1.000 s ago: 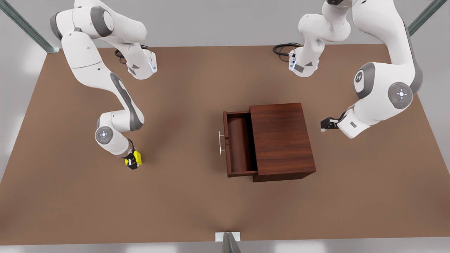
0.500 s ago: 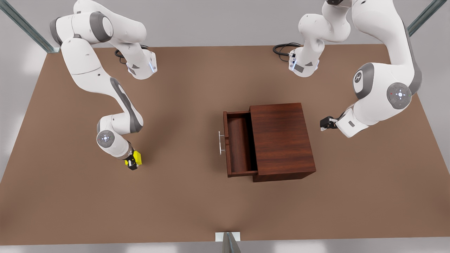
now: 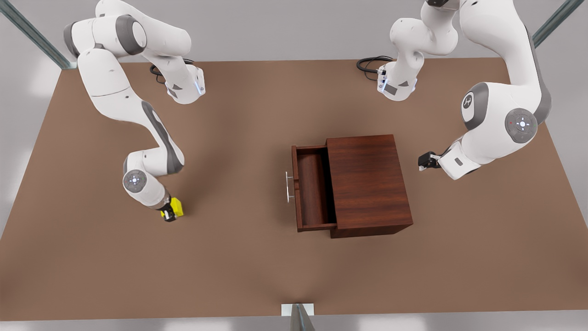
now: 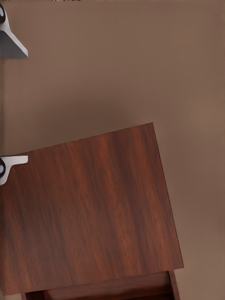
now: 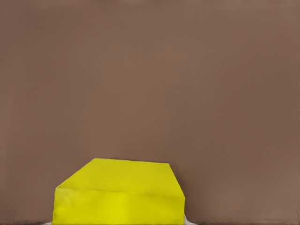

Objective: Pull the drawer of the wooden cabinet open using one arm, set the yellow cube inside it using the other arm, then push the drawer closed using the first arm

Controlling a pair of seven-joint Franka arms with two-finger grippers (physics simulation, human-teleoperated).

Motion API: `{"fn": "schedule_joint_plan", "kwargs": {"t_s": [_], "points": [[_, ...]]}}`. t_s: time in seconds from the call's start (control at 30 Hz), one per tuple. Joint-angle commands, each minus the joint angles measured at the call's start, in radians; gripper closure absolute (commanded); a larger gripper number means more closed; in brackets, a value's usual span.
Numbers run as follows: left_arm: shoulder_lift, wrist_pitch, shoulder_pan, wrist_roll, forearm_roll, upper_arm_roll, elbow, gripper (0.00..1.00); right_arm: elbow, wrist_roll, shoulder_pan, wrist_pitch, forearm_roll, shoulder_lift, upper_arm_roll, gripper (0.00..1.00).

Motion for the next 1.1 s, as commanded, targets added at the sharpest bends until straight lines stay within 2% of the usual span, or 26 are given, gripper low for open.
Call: {"fn": "schedule_joint_plan", "kwargs": {"t_s": [0.0,0.1,0.2,0.3,0.47,0.6,0.7,0.87,1.0,1.07], "points": [[-0.001,0.000,-0.001,0.021,0.008,0.000,0.000,0.00,0.000,0.001,0.001,-0.057,0.003,-0.036,0.006,0.47],[-0.001,0.000,-0.001,0.021,0.008,0.000,0.000,0.00,0.032,0.015,0.001,-0.192,0.006,-0.100,0.041,0.47],[-0.001,0.000,-0.001,0.021,0.008,0.000,-0.001,0.00,0.195,0.055,0.002,-0.404,0.061,-0.102,0.108,0.47],[-0.001,0.000,-0.001,0.021,0.008,0.000,-0.001,0.00,0.344,0.125,0.056,-0.568,0.081,-0.097,0.115,0.47],[-0.001,0.000,-0.001,0.021,0.009,0.000,-0.001,0.00,0.681,0.389,0.247,-0.820,0.119,0.027,0.115,0.47],[-0.001,0.000,-0.001,0.021,0.009,0.000,-0.001,0.00,0.859,0.639,0.404,-0.889,0.121,0.098,0.110,0.47],[-0.001,0.000,-0.001,0.021,0.009,0.000,-0.001,0.00,0.936,0.840,0.519,-0.858,0.121,0.114,0.105,0.47],[-0.001,0.000,-0.001,0.021,0.009,0.000,-0.001,0.00,0.991,1.194,0.629,-0.673,0.122,0.164,0.105,0.47],[-0.001,0.000,-0.001,0.021,0.009,0.000,-0.001,0.00,1.017,1.306,0.680,-0.551,0.121,0.213,0.104,0.46],[-0.001,0.000,-0.001,0.021,0.009,0.000,-0.001,0.00,1.030,1.331,0.749,-0.468,0.119,0.243,0.052,0.46]]}}
